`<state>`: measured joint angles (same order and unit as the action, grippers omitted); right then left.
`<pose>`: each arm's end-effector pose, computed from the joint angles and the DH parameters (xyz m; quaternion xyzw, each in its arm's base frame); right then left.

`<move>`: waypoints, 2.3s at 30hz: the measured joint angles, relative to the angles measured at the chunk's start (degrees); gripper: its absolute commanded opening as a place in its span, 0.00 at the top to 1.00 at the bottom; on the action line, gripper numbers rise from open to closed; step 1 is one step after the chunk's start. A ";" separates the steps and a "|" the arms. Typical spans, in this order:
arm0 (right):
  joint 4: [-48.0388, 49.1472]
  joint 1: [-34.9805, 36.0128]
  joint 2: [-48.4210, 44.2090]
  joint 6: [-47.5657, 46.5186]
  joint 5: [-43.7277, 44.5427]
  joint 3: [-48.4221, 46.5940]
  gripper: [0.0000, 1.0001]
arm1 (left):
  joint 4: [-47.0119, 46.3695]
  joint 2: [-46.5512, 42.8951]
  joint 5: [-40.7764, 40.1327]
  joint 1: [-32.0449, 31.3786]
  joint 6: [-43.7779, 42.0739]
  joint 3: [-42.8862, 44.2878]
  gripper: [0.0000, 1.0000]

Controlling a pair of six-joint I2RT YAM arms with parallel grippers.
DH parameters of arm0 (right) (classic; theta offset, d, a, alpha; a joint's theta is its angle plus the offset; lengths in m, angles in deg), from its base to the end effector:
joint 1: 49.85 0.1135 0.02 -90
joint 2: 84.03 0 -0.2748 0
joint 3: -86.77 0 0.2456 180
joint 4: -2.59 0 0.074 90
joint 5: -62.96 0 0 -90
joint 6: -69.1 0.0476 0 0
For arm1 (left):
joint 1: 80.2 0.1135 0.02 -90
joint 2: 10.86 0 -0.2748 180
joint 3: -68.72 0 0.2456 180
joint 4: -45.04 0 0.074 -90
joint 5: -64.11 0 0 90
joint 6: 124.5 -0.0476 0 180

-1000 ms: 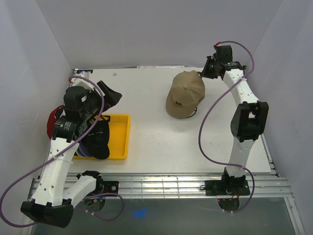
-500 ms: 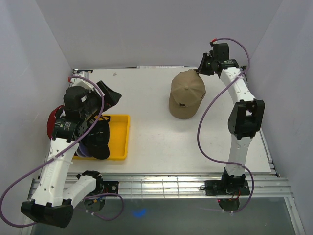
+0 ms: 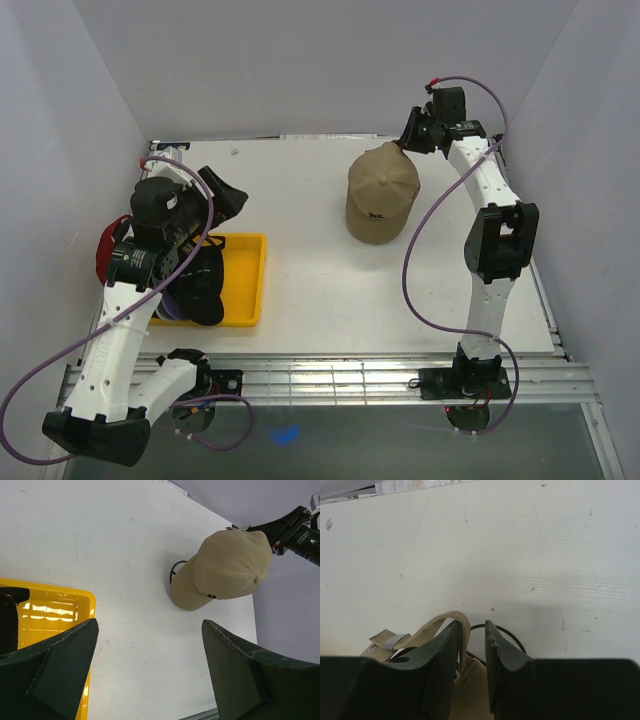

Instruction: Stack the hats

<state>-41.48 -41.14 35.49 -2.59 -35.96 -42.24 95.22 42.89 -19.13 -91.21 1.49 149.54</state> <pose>0.4904 0.0826 0.3244 0.0378 0.8826 0.1752 0.4347 0.1832 -0.0414 0.3993 -0.1484 0.8203 -0.2645 0.4849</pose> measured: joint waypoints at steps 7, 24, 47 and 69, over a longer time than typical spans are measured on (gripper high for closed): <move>-0.02 0.00 0.00 -0.48 -0.09 -2.19 0.45 | 0.00 -0.44 -0.17 0.00 0.00 -0.42 0.05; -1.77 -0.07 -5.14 1.46 2.01 -0.96 0.11 | 0.00 -0.79 -0.28 0.00 0.00 -0.63 0.05; -8.20 1.81 -32.06 3.30 0.76 12.26 0.14 | 13.75 2.34 -19.63 0.00 3.78 3.41 0.19; 11.98 57.79 -16.59 15.19 4.22 18.86 0.28 | 25.35 -8.00 -26.82 0.00 9.27 15.91 0.06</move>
<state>-29.51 16.65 18.90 12.60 -31.75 -23.37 120.57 34.89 -45.95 -91.21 10.75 165.45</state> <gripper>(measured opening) 0.721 0.926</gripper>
